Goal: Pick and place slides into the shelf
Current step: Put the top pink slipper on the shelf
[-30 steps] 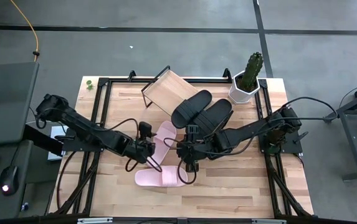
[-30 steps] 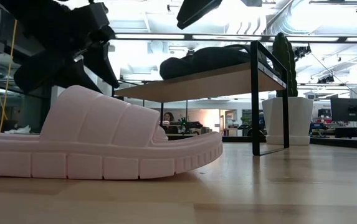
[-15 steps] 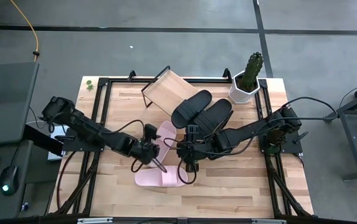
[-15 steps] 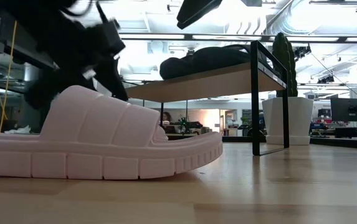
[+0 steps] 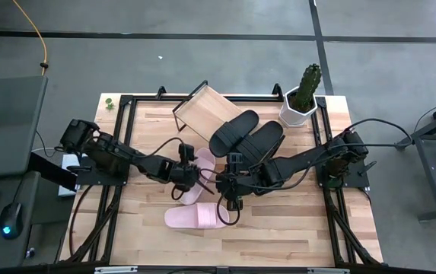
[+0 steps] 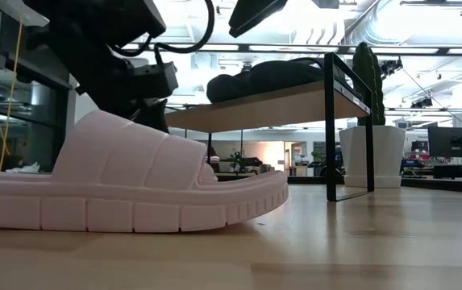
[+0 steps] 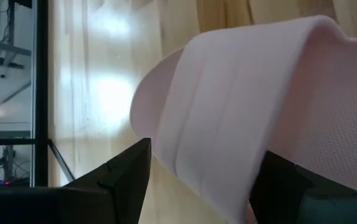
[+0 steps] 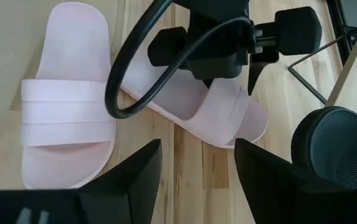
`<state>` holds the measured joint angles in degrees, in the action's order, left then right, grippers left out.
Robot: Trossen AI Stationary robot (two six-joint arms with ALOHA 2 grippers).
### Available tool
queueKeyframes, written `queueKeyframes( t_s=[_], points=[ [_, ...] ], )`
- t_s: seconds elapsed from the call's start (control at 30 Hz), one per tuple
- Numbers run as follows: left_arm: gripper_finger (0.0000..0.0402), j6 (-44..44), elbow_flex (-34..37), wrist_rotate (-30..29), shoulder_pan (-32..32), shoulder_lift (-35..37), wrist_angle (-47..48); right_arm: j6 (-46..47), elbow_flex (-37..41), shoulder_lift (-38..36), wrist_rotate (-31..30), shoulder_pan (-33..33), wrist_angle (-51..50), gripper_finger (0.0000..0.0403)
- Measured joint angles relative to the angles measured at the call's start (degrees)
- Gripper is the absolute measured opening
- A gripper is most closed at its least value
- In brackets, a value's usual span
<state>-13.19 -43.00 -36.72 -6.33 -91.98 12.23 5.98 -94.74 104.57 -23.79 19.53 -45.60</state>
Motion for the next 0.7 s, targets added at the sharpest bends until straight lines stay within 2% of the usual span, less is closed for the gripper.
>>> queueKeyframes(
  t_s=[0.13, 0.27, 0.4, 0.7],
  points=[
    [0.0219, -0.02, 0.00, -0.99, -0.01, 0.00, -0.86, 0.00, 0.00, 0.00, 0.03, 0.00, 0.00, 0.0193],
    [0.0194, -0.01, 0.00, -1.21, -0.02, 0.00, -0.84, 0.00, 0.00, 0.00, 0.04, 0.00, 0.00, 0.0193],
    [0.0147, -0.02, 0.00, -1.16, -0.04, 0.00, -0.79, 0.00, 0.00, 0.00, 0.07, 0.00, 0.00, 0.0193],
    [0.0014, -0.74, 0.00, 1.63, -0.01, 0.04, -0.69, 0.00, 0.00, 0.00, 0.25, 0.00, 0.00, 0.0193]
  ],
)
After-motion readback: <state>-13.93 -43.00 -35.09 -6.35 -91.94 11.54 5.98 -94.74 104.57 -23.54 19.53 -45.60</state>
